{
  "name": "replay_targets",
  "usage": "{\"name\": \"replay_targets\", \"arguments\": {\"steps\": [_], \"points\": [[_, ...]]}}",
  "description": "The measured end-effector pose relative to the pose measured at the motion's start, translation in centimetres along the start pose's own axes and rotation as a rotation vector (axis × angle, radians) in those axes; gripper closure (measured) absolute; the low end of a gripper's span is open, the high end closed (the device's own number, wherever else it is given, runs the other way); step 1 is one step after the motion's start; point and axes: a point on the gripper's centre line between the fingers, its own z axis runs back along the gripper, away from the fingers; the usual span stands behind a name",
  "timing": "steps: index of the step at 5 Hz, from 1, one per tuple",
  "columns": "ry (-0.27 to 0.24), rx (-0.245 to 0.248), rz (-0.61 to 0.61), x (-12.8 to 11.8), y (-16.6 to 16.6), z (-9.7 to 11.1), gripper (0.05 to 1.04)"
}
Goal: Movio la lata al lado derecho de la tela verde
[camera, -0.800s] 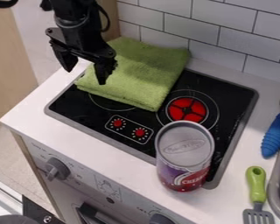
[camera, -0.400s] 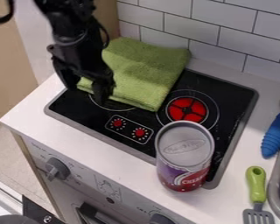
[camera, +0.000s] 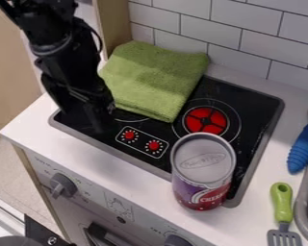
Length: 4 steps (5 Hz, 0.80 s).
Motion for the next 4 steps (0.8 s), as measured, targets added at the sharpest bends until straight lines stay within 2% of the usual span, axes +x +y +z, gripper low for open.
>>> {"name": "replay_targets", "arguments": {"steps": [1, 2, 3, 4], "points": [[0.042, -0.021, -0.080, -0.4, -3.0, -0.5, 0.086], [0.082, -0.015, -0.153, -1.2, -5.1, -1.1, 0.086], [0.099, -0.011, -0.183, -1.9, -7.5, -1.8, 0.086], [0.094, -0.012, -0.195, -2.0, -9.0, -1.8, 0.086]]}}
